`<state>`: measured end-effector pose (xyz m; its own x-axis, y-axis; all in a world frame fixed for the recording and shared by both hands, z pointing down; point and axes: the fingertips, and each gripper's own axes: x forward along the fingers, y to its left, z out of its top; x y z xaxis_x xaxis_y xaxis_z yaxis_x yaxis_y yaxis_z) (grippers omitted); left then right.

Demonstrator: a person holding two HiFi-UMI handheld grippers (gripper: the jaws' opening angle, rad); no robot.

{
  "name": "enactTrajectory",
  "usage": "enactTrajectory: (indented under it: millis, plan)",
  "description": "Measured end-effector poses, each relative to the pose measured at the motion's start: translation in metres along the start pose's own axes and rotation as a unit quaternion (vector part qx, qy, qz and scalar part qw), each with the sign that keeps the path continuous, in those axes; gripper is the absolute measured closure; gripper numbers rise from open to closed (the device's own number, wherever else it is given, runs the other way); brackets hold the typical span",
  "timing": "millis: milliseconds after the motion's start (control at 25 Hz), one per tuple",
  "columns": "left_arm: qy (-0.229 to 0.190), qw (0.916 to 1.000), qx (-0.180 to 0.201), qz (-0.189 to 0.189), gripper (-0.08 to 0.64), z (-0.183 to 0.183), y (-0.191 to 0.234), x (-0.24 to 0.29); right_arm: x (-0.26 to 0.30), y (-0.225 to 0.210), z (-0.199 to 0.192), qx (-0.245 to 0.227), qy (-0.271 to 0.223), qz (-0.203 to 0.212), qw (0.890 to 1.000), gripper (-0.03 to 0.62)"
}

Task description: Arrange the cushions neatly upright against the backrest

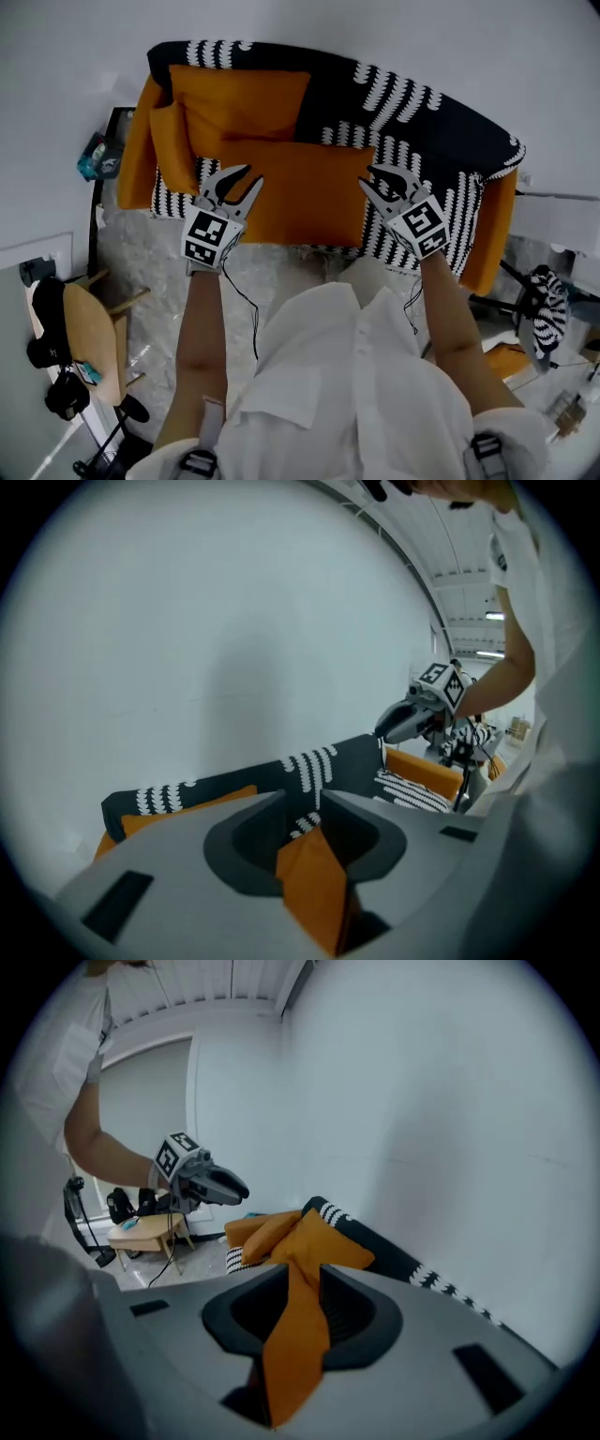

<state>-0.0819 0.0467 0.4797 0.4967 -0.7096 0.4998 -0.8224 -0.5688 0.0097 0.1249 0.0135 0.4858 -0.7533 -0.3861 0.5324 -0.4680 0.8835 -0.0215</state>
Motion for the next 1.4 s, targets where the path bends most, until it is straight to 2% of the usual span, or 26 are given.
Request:
enactTrajectory:
  millis: [160, 280, 400, 560, 640, 720, 1000, 1240, 1320, 1400]
  plan:
    - [0.053, 0.9962, 0.042, -0.055, 0.419, -0.029, 0.012, 0.029, 0.037, 0.004, -0.03, -0.043, 0.063, 0.038, 0.996, 0.469]
    - [0.101, 0.9884, 0.066, -0.093, 0.4, -0.054, 0.014, 0.054, 0.064, 0.004, -0.057, -0.068, 0.107, 0.07, 0.989, 0.457]
    - [0.149, 0.9768, 0.088, -0.127, 0.368, -0.082, 0.017, 0.077, 0.092, 0.003, -0.078, -0.087, 0.14, 0.099, 0.981, 0.447]
    - [0.212, 0.9558, 0.125, -0.16, 0.342, -0.12, 0.027, 0.107, 0.128, -0.005, -0.111, -0.111, 0.181, 0.134, 0.968, 0.426]
    - [0.244, 0.9428, 0.144, -0.176, 0.319, -0.141, 0.034, 0.121, 0.146, -0.007, -0.132, -0.124, 0.205, 0.15, 0.959, 0.408]
    - [0.278, 0.9264, 0.168, -0.19, 0.307, -0.163, 0.041, 0.135, 0.161, -0.009, -0.154, -0.136, 0.23, 0.166, 0.949, 0.396]
    - [0.389, 0.8559, 0.243, -0.239, 0.288, -0.236, 0.06, 0.169, 0.202, -0.021, -0.213, -0.16, 0.299, 0.194, 0.921, 0.369]
    - [0.434, 0.8177, 0.267, -0.268, 0.275, -0.27, 0.061, 0.181, 0.223, -0.018, -0.253, -0.208, 0.359, 0.236, 0.879, 0.344]
    - [0.447, 0.8023, 0.284, -0.275, 0.27, -0.278, 0.058, 0.185, 0.223, -0.014, -0.262, -0.207, 0.37, 0.25, 0.87, 0.342]
    - [0.457, 0.7919, 0.296, -0.277, 0.268, -0.285, 0.055, 0.189, 0.222, -0.011, -0.27, -0.195, 0.379, 0.256, 0.868, 0.344]
